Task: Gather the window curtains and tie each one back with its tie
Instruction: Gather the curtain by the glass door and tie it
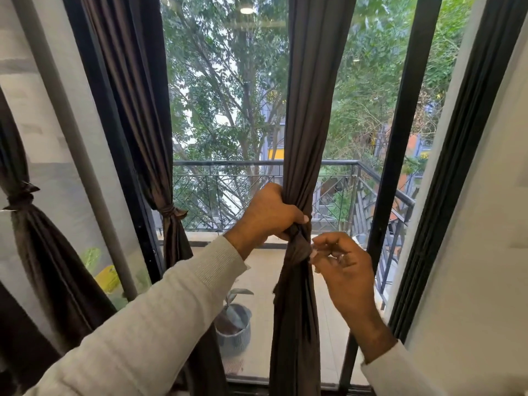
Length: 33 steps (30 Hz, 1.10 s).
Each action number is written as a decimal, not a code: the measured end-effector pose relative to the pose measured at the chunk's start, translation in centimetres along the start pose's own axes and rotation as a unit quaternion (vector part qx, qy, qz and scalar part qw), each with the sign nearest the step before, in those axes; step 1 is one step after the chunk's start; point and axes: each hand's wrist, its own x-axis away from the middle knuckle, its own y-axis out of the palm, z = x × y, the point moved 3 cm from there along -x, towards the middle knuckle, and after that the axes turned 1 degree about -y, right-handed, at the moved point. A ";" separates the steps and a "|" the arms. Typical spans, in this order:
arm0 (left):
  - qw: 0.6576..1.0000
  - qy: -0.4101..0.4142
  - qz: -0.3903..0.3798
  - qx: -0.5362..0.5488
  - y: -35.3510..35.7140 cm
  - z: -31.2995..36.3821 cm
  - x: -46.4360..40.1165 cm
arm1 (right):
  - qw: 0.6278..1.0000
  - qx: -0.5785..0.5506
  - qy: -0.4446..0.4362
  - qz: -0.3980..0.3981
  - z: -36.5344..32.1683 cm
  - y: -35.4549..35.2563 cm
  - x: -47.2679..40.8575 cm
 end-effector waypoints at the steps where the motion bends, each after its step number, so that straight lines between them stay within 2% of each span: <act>1: 1.000 -0.002 -0.007 0.008 -0.1 0.1 0.1 | 1.000 0.016 -0.006 0.003 0.0 0.0 0.0; 4: 0.999 -0.007 -0.023 0.026 -0.1 0.3 0.2 | 0.999 0.034 -0.037 0.019 -0.3 0.4 0.5; 6: 0.999 -0.005 -0.029 0.034 0.0 0.2 0.2 | 0.999 0.026 -0.015 0.024 -0.2 0.6 0.4; 8: 0.999 -0.002 -0.028 0.039 0.2 0.2 0.2 | 0.999 0.041 -0.015 -0.019 -0.4 0.9 0.5; 11: 0.999 -0.007 -0.019 0.045 0.3 0.1 -0.1 | 0.980 0.123 -0.145 -0.059 -1.6 1.3 1.7; 13: 0.998 -0.015 -0.024 0.053 0.3 -0.1 -0.2 | 0.973 0.134 -0.180 -0.047 -1.4 1.0 2.2; 14: 0.998 -0.018 -0.029 0.058 0.3 -0.1 -0.2 | 0.982 0.115 -0.150 -0.024 -1.0 0.8 2.2; 16: 0.997 -0.020 -0.038 0.068 0.4 -0.2 -0.3 | 0.998 0.062 -0.022 0.015 -0.2 0.5 1.7; 18: 0.996 -0.021 -0.042 0.074 0.5 -0.2 -0.2 | 0.997 0.056 0.049 0.002 0.4 0.7 1.3; 24: 0.997 -0.018 -0.041 0.066 0.3 -0.2 0.1 | 0.998 0.064 0.002 -0.017 0.4 0.1 0.6; 30: 0.997 -0.011 -0.048 0.058 -0.2 -0.3 0.5 | 0.998 -0.035 0.036 -0.040 0.1 -2.2 -0.7; 33: 0.996 -0.002 -0.072 0.058 -0.3 -0.2 0.8 | 1.000 0.021 0.003 -0.018 0.9 -3.4 -2.8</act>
